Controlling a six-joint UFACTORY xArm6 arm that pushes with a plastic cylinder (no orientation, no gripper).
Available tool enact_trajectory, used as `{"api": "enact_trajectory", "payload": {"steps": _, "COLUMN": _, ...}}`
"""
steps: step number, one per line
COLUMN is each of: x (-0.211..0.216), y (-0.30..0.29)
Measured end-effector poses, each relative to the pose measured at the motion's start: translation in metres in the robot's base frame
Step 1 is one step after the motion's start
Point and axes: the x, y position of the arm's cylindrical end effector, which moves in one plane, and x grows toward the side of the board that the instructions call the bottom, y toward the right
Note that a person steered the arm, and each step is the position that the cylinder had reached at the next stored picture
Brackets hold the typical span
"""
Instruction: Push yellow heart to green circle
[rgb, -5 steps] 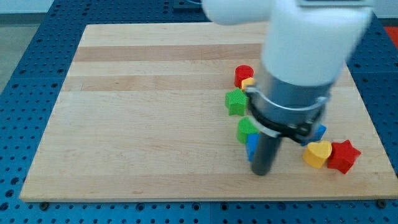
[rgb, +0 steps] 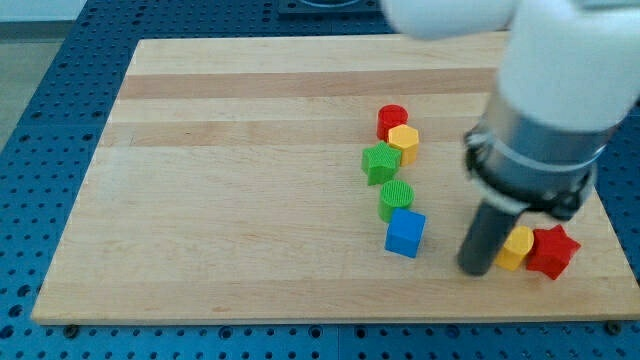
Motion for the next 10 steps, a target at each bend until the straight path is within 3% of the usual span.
{"api": "enact_trajectory", "payload": {"steps": 2, "x": 0.013, "y": 0.007}}
{"api": "enact_trajectory", "payload": {"steps": 3, "x": 0.041, "y": 0.045}}
{"api": "enact_trajectory", "payload": {"steps": 4, "x": 0.029, "y": 0.086}}
{"api": "enact_trajectory", "payload": {"steps": 5, "x": 0.001, "y": 0.087}}
{"api": "enact_trajectory", "payload": {"steps": 10, "x": -0.012, "y": 0.012}}
